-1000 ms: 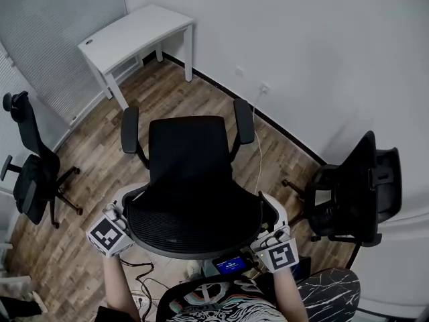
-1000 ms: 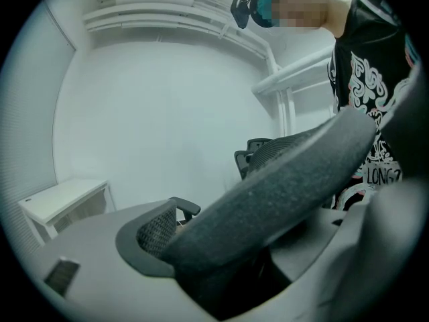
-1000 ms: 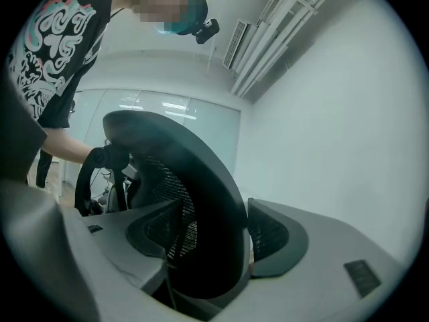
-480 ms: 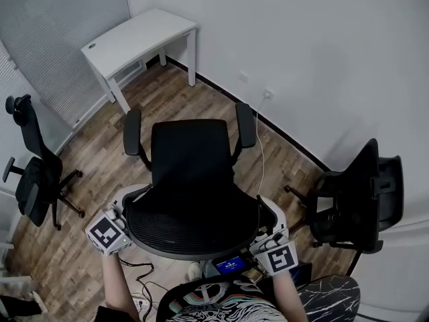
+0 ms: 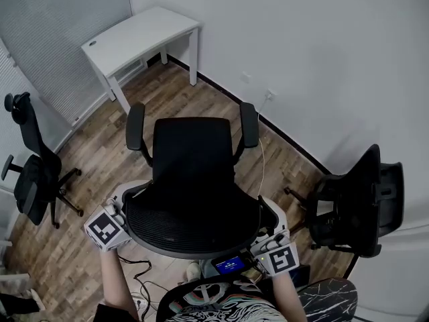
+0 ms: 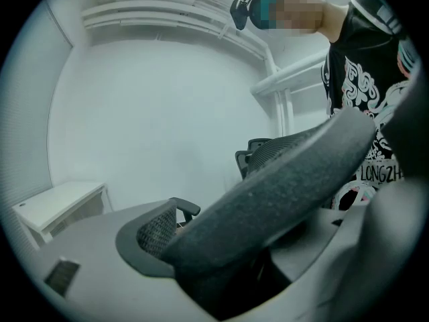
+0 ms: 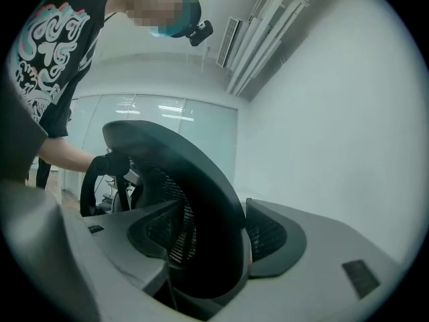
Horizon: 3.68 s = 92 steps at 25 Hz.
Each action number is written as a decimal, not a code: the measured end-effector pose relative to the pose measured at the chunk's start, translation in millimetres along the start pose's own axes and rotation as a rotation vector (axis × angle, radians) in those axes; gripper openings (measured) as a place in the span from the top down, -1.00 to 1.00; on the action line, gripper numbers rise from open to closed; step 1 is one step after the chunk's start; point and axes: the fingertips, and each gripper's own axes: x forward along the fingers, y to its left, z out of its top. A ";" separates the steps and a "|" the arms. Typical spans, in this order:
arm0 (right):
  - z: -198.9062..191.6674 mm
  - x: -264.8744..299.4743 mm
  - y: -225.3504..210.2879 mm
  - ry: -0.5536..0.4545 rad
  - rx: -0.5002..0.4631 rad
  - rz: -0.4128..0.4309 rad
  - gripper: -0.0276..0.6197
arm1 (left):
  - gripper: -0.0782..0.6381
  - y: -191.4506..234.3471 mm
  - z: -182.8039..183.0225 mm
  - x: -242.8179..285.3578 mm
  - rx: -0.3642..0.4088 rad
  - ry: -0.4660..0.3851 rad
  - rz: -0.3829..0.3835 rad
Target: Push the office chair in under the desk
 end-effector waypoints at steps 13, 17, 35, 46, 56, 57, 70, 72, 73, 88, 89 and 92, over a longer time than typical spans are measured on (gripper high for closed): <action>6.2 14.1 -10.3 -0.023 -0.004 -0.010 0.03 | -0.28 15.1 2.9 6.2 0.003 0.002 -0.014; 7.4 18.2 -16.2 -0.031 -0.001 -0.016 0.03 | -0.28 20.9 5.6 10.0 -0.004 0.004 -0.014; 5.8 43.8 -44.7 -0.020 0.002 -0.004 0.04 | -0.28 51.5 13.9 32.1 0.025 -0.005 -0.016; 6.9 48.9 -54.4 -0.021 -0.008 0.002 0.05 | -0.28 54.6 19.2 39.6 0.017 -0.014 -0.010; 5.1 54.4 -65.4 -0.026 -0.039 0.000 0.07 | -0.28 59.9 20.5 48.6 0.013 -0.011 0.004; 5.0 55.6 -66.5 -0.027 -0.043 0.001 0.07 | -0.28 61.2 20.5 49.4 0.010 -0.011 0.004; 3.7 68.7 -79.8 -0.022 -0.055 0.008 0.06 | -0.28 73.9 23.9 59.2 0.007 -0.020 0.017; 3.8 70.2 -79.6 -0.015 -0.055 0.010 0.06 | -0.28 74.3 23.9 58.0 0.001 -0.019 0.020; 4.1 70.0 -80.6 -0.017 -0.058 0.011 0.06 | -0.28 73.5 24.1 58.5 0.000 -0.021 0.024; 4.7 73.4 -96.1 -0.042 -0.088 0.030 0.05 | -0.28 72.5 26.6 68.5 -0.026 -0.015 0.055; 2.0 70.9 -98.9 -0.036 -0.083 0.029 0.05 | -0.28 70.7 26.2 71.0 -0.028 -0.008 0.058; 0.3 70.4 -108.4 -0.039 -0.101 0.041 0.05 | -0.28 71.2 28.5 79.1 -0.043 -0.007 0.067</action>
